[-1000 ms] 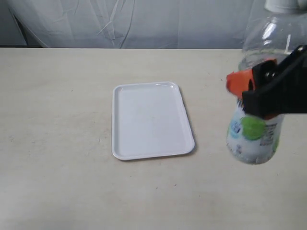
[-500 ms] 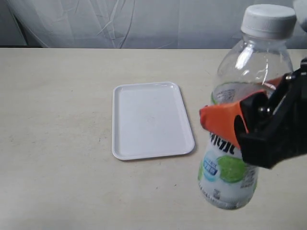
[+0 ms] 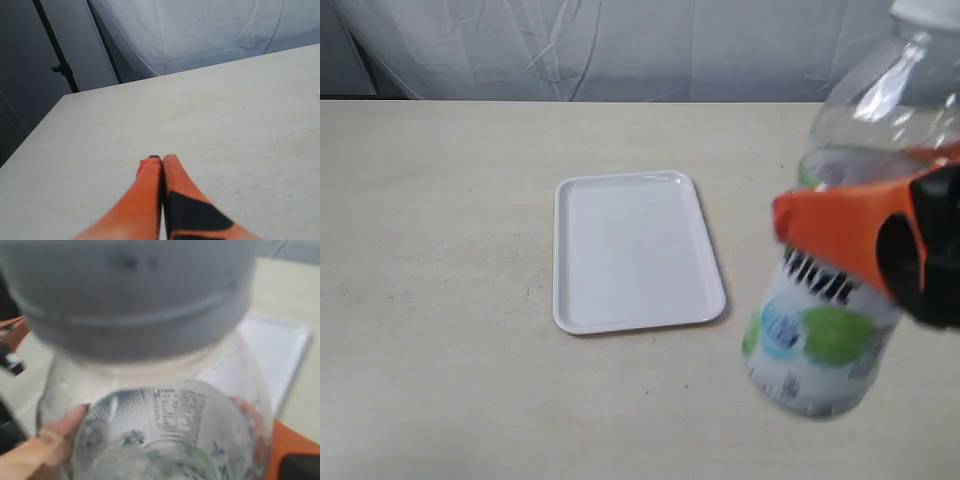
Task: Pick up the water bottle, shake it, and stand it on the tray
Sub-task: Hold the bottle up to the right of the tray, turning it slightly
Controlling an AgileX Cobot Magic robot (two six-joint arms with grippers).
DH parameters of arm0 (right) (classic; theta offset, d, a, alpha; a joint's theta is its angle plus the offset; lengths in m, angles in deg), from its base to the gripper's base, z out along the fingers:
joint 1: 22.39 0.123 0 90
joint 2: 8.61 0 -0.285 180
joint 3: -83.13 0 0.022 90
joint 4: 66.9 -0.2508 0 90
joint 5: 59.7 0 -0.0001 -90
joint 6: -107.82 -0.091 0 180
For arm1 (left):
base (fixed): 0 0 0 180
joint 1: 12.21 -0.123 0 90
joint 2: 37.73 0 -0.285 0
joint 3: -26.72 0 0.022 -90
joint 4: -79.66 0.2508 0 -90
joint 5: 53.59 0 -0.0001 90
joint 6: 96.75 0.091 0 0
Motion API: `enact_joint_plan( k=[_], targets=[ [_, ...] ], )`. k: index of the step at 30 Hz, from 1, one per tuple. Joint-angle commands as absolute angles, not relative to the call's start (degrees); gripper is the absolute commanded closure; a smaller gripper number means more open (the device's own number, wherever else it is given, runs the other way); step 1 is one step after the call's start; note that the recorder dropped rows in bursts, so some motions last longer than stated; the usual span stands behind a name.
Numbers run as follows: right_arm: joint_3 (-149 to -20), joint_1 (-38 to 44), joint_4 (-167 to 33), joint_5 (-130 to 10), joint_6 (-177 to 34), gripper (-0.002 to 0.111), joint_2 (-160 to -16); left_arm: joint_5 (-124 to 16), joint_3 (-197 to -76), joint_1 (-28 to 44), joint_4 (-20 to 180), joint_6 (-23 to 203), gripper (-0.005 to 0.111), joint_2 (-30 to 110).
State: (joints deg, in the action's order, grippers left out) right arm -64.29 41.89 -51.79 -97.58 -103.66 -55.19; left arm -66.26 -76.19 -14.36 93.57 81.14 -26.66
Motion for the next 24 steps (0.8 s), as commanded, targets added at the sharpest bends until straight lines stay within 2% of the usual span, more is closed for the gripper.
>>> enact_joint_plan(
  k=[1, 5, 7, 10, 12, 15, 17, 18, 22, 23, 24],
  targets=[
    [-64.82, 40.29, -28.56, -107.42, -128.09, 0.109, -54.24, -65.51, -76.07, -14.41, 93.87, 80.67, 0.107, -26.90],
    [-64.82, 42.36, -53.38, -100.15, -101.07, 0.109, -53.21, -65.51, -76.07, -14.41, 93.87, 80.67, 0.107, -26.90],
    [-64.82, 42.40, -54.62, -100.11, -93.77, 0.109, -52.97, -65.51, -76.07, -14.41, 93.87, 80.67, 0.107, -26.90],
    [-64.72, 41.06, -29.89, -109.04, -115.87, 0.109, -53.49, -65.51, -76.07, -14.41, 93.87, 80.67, 0.107, -26.90],
    [-64.72, 41.09, -24.80, -112.21, -128.65, 0.109, -53.81, -65.51, -76.07, -14.41, 93.87, 80.67, 0.107, -26.90],
    [-64.49, 42.68, -47.82, -100.55, -109.08, 0.109, -53.90, -65.51, -76.07, -14.41, 93.87, 80.67, 0.107, -26.90],
    [-64.49, 43.46, -62.08, -97.84, -91.58, 0.109, -54.29, -65.51, -76.07, -14.41, 93.87, 80.67, 0.107, -26.90],
    [-64.49, 43.46, -61.47, -98.58, -90.36, 0.109, -54.29, -65.51, -76.07, -14.41, 93.87, 80.67, 0.107, -26.90],
    [-63.46, 42.50, -28.78, -110.40, -117.70, 0.109, -55.00, -65.51, -76.07, -14.41, 93.87, 80.67, 0.107, -26.90],
    [-63.17, 42.52, -24.48, -114.26, -128.54, 0.109, -55.21, -65.51, -76.07, -14.41, 93.87, 80.67, 0.107, -26.90],
    [-63.17, 42.65, -25.75, -113.89, -130.37, 0.109, -55.24, -65.51, -76.07, -14.41, 93.87, 80.67, 0.107, -26.90]
  ],
)
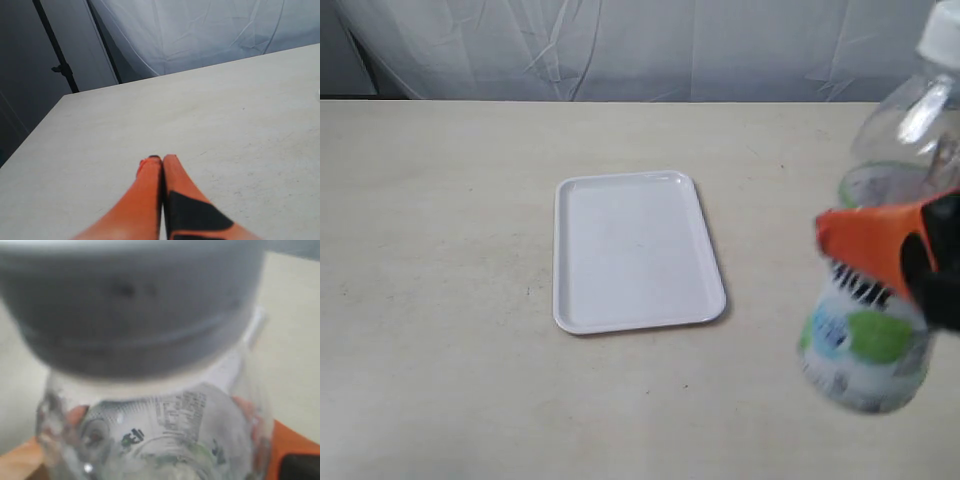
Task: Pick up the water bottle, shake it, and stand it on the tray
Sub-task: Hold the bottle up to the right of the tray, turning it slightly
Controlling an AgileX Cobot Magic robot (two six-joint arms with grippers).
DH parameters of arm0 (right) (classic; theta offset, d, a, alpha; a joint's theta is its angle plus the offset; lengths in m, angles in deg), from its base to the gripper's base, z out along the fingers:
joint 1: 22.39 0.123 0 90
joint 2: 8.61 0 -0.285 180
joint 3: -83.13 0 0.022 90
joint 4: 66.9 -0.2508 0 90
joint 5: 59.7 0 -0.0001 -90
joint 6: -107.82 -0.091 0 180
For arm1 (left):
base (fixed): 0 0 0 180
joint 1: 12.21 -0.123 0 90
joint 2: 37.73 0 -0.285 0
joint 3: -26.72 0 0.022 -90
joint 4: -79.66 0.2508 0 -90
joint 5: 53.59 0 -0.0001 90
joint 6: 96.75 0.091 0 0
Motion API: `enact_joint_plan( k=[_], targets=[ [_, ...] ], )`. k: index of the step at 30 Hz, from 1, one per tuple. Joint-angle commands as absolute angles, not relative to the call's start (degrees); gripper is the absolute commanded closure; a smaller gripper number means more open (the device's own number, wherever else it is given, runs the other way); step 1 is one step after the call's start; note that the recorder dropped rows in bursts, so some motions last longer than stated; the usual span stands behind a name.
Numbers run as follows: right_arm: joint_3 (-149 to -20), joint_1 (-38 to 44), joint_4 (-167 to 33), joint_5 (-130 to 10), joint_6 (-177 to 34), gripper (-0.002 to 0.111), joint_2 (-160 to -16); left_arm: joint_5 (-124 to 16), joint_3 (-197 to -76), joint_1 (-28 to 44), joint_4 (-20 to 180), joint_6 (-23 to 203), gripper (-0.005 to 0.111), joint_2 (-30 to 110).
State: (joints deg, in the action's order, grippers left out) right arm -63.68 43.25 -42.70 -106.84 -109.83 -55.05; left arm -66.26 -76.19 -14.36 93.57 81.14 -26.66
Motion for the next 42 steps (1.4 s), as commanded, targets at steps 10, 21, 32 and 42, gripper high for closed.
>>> enact_joint_plan(
  k=[10, 21, 32, 42],
  targets=[
    [-65.65, 44.70, -46.19, -97.23, -106.26, 0.109, -54.91, -65.51, -76.07, -14.41, 93.87, 80.67, 0.107, -26.90],
    [-65.91, 45.03, -43.96, -97.53, -109.89, 0.109, -54.09, -65.51, -76.07, -14.41, 93.87, 80.67, 0.107, -26.90],
    [-55.47, 45.03, -45.77, -102.64, -109.29, 0.109, -57.94, -65.51, -76.07, -14.41, 93.87, 80.67, 0.107, -26.90],
    [-64.95, 45.03, -44.53, -94.56, -107.70, 0.109, -55.35, -65.51, -76.07, -14.41, 93.87, 80.67, 0.107, -26.90]
  ],
)
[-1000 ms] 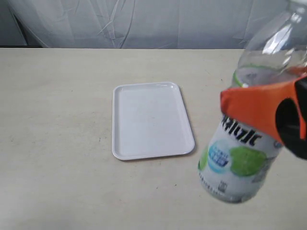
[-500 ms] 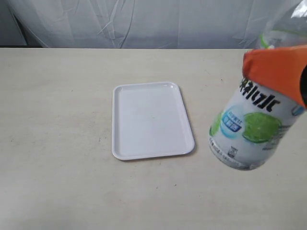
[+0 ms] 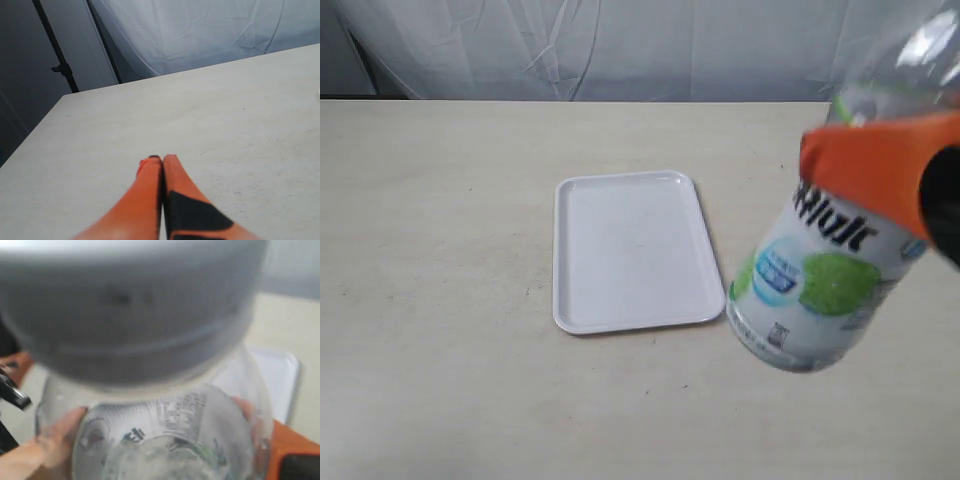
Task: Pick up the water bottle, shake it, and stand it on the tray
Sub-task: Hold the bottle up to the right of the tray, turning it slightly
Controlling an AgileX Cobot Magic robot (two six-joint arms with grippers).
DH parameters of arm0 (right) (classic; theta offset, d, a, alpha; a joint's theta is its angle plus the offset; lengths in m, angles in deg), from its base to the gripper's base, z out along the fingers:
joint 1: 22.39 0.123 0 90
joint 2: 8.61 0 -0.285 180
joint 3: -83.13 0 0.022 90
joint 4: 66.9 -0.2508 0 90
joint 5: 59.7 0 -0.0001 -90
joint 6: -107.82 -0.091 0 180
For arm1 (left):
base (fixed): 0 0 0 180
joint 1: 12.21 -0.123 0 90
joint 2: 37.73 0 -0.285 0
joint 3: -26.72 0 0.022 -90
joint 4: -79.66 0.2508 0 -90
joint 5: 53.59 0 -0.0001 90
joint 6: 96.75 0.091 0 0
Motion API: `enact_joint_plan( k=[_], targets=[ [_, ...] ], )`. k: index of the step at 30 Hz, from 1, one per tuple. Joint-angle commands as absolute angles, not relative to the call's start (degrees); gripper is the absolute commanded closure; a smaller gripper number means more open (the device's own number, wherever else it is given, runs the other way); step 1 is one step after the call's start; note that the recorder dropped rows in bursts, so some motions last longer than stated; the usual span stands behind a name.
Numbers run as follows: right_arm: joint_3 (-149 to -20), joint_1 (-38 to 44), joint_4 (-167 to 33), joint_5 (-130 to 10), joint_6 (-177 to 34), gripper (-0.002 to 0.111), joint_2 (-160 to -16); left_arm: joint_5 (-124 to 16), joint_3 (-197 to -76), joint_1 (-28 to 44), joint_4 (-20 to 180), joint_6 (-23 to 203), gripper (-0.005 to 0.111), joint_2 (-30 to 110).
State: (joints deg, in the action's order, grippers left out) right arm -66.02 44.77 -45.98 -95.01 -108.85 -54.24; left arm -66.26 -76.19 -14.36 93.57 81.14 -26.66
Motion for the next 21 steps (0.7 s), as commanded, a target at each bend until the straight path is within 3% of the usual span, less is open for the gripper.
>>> enact_joint_plan(
  k=[1, 4, 7, 11, 15, 21],
  targets=[
    [-62.87, 45.03, -44.53, -96.11, -107.93, 0.109, -56.67, -65.51, -76.07, -14.41, 93.87, 80.67, 0.107, -26.90],
    [-56.24, 45.03, -49.86, -96.11, -107.06, 0.109, -61.41, -65.51, -76.07, -14.41, 93.87, 80.67, 0.107, -26.90],
    [-61.67, 45.03, -59.70, -87.89, -99.71, 0.109, -58.06, -65.51, -76.07, -14.41, 93.87, 80.67, 0.107, -26.90],
    [-62.29, 44.91, -41.14, -90.99, -106.91, 0.109, -60.24, -65.51, -76.07, -14.41, 93.87, 80.67, 0.107, -26.90],
    [-61.93, 45.07, -44.64, -100.10, -103.29, 0.109, -66.57, -65.51, -76.07, -14.41, 93.87, 80.67, 0.107, -26.90],
    [-71.63, 45.07, -45.64, -91.52, -103.13, 0.109, -63.55, -65.51, -76.07, -14.41, 93.87, 80.67, 0.107, -26.90]
  ],
)
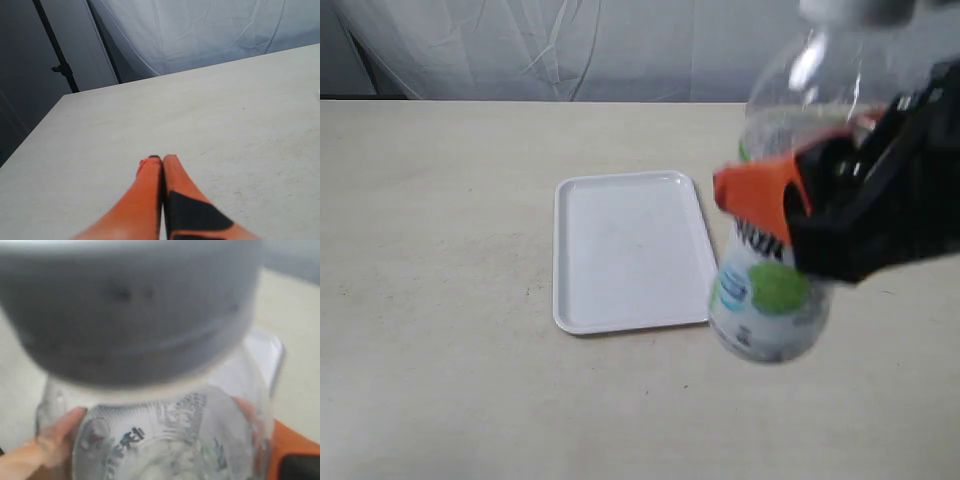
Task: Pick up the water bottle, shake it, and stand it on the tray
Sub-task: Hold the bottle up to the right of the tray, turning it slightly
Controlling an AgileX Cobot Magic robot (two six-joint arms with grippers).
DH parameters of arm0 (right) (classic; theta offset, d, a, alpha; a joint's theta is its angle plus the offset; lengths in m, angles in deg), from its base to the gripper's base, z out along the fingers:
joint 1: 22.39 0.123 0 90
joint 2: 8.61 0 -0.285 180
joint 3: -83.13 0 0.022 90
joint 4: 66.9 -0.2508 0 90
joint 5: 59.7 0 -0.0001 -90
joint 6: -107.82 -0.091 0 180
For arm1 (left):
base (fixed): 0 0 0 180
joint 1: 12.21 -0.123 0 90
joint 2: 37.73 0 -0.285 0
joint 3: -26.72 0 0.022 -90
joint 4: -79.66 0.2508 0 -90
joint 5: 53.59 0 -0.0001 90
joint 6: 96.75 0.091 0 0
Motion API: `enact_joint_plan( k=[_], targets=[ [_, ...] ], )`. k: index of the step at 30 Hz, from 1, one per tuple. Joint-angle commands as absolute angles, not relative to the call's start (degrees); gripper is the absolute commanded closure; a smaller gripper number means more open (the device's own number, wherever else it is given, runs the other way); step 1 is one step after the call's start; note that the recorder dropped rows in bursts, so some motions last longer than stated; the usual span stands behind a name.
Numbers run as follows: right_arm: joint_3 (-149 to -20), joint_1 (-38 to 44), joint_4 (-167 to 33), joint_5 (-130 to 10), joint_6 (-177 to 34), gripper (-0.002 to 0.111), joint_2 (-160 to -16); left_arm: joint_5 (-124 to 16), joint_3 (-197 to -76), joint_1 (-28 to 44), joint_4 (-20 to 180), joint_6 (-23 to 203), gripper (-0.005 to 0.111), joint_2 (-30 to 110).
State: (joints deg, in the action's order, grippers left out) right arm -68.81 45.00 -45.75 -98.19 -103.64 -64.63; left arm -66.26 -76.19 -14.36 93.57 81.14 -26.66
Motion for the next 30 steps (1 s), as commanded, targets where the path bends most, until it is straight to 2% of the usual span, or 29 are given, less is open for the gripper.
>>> enact_joint_plan(
  k=[1, 7, 10, 11, 13, 16, 18, 20, 22, 24, 26, 27, 28, 30],
  targets=[
    [-70.83, 45.07, -46.68, -92.08, -103.13, 0.109, -64.33, -65.51, -76.07, -14.41, 93.87, 80.67, 0.107, -26.90],
    [-63.80, 45.07, -55.35, -96.60, -100.88, 0.109, -69.53, -65.51, -76.07, -14.41, 93.87, 80.67, 0.107, -26.90],
    [-63.93, 45.07, -64.78, -90.41, -90.06, 0.109, -67.08, -65.51, -76.07, -14.41, 93.87, 80.67, 0.107, -26.90],
    [-63.93, 44.95, -62.67, -88.87, -88.27, 0.109, -66.25, -65.51, -76.07, -14.41, 93.87, 80.67, 0.107, -26.90],
    [-64.02, 43.36, -45.24, -88.33, -93.49, 0.109, -65.18, -65.51, -76.07, -14.41, 93.87, 80.67, 0.107, -26.90],
    [-64.02, 39.88, -22.63, -94.07, -126.20, 0.109, -65.07, -65.51, -76.07, -14.41, 93.87, 80.67, 0.107, -26.90],
    [-63.91, 40.22, -27.11, -92.65, -125.99, 0.109, -65.32, -65.51, -76.07, -14.41, 93.87, 80.67, 0.107, -26.90],
    [-63.91, 42.60, -41.33, -88.67, -106.86, 0.109, -65.32, -65.51, -76.07, -14.41, 93.87, 80.67, 0.107, -26.90],
    [-64.80, 44.35, -46.95, -90.82, -93.25, 0.109, -65.32, -65.51, -76.07, -14.41, 93.87, 80.67, 0.107, -26.90],
    [-66.34, 43.88, -36.60, -97.89, -99.85, 0.109, -65.32, -65.51, -76.07, -14.41, 93.87, 80.67, 0.107, -26.90],
    [-66.76, 42.58, -20.49, -105.29, -119.38, 0.109, -65.32, -65.51, -76.07, -14.41, 93.87, 80.67, 0.107, -26.90],
    [-66.76, 42.32, -18.92, -105.85, -127.45, 0.109, -65.32, -65.51, -76.07, -14.41, 93.87, 80.67, 0.107, -26.90],
    [-66.76, 42.33, -22.24, -103.05, -127.98, 0.109, -65.32, -65.51, -76.07, -14.41, 93.87, 80.67, 0.107, -26.90],
    [-66.76, 43.18, -36.21, -94.90, -113.76, 0.109, -65.32, -65.51, -76.07, -14.41, 93.87, 80.67, 0.107, -26.90]
  ],
)
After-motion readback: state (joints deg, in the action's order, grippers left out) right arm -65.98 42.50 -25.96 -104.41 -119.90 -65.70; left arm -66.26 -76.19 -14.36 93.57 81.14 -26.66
